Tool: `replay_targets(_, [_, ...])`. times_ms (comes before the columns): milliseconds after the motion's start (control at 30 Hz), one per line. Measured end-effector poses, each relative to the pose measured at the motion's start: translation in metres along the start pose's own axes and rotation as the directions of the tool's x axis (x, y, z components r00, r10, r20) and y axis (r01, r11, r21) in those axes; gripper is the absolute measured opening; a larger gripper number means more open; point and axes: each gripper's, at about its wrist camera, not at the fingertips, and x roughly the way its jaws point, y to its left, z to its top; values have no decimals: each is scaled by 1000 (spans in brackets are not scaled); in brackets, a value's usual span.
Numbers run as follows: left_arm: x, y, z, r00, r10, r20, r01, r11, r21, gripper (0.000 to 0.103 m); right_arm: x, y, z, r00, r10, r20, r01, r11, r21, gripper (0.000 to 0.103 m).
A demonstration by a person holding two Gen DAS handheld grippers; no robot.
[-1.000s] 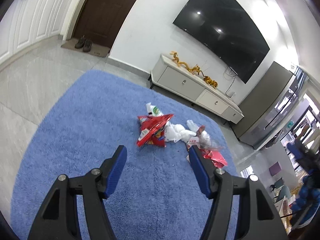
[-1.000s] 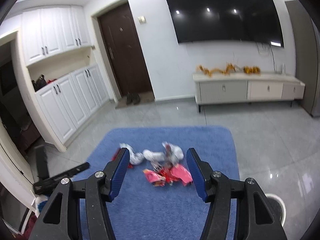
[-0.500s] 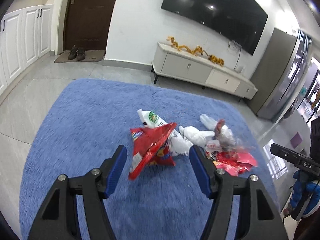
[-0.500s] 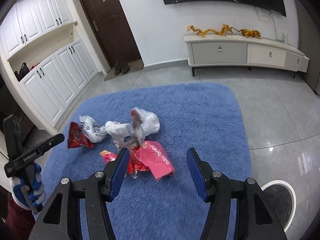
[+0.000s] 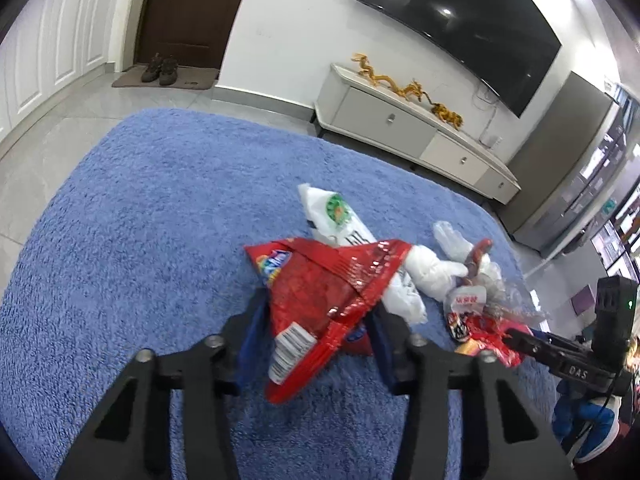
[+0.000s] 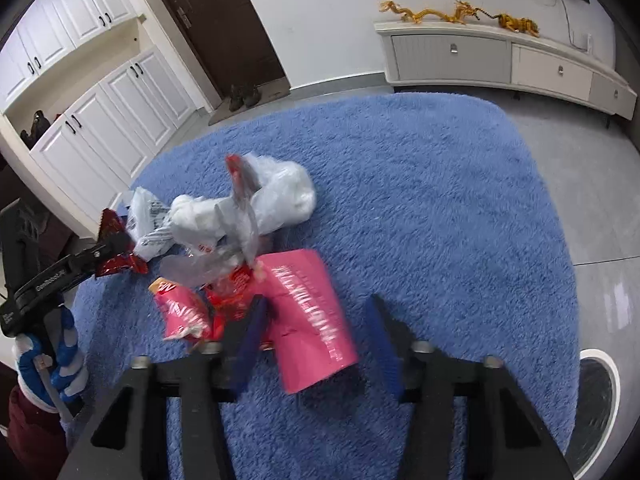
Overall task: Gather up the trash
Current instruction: 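Grasp the red chip bag with the left gripper while the right gripper grasps the pink wrapper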
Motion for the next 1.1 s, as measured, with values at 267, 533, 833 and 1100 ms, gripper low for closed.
replay_targets(267, [-21,-18,-18,1000,-22,4,21,998,52,26,-26,4,-28,999,-26,40,26,1000,-5,28])
replay_targets(533, [-76,-37,-52,998,-49,50,43,992,115,24,-73,5,-68,996,-23,88,19,999,47,28])
replay_targets(833, [-140,-63,-74,985,-134,111,114,978,174,24,-140,38,-99,981,40,191,-46,999,25,27])
replay_targets(1100, [-193,-96,-95,969,-176,175,129,960,249,24,-189,73,-124,957,96,274,-90,995,-34,27])
